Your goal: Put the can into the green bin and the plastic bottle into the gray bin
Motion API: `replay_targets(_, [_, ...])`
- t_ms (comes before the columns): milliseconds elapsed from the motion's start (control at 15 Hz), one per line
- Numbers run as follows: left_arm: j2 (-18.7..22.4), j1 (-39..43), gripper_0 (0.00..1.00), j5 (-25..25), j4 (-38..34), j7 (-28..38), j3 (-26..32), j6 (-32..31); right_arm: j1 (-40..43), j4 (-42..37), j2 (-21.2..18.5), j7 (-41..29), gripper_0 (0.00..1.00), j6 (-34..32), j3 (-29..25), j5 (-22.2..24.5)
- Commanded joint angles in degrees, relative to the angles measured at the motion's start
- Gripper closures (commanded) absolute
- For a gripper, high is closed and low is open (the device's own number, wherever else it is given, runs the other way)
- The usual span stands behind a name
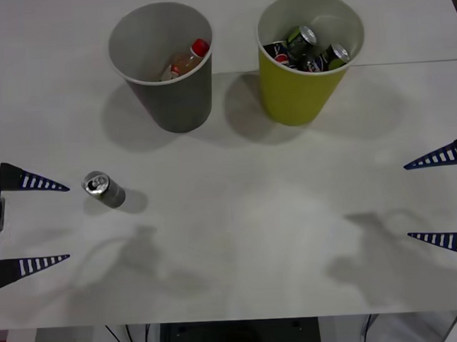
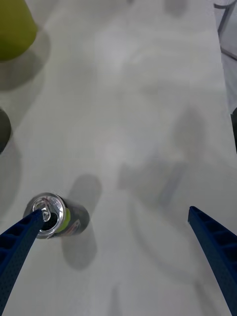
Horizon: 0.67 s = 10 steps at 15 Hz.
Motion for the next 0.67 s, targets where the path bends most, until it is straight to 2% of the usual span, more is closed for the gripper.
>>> replay_targets(67, [-0.1,-1.7,0.0,4.4,5.1,-0.4,-2.5,0.1,0.0,0.0,0.0,0.0,0.0,0.0,0.0,0.0])
replay_targets(200, [-0.2,-2.9,0.0,9.0,9.9,-1.8,-5.1,1.8,0.0,0.0,0.0,0.0,0.0,0.0,0.0,0.0])
replay_targets(467, [-0.3,-3.8,0.0,15.5,16.3,-9.9,-8.2,5.1,0.0,0.0,0.0,0.0,0.0,0.0,0.0,0.0])
replay_targets(667, [-2.7,-4.4,0.0,18.8,21.2,-14.4,-9.0,5.7,0.0,0.0,0.0,0.0,0.0,0.0,0.0,0.0])
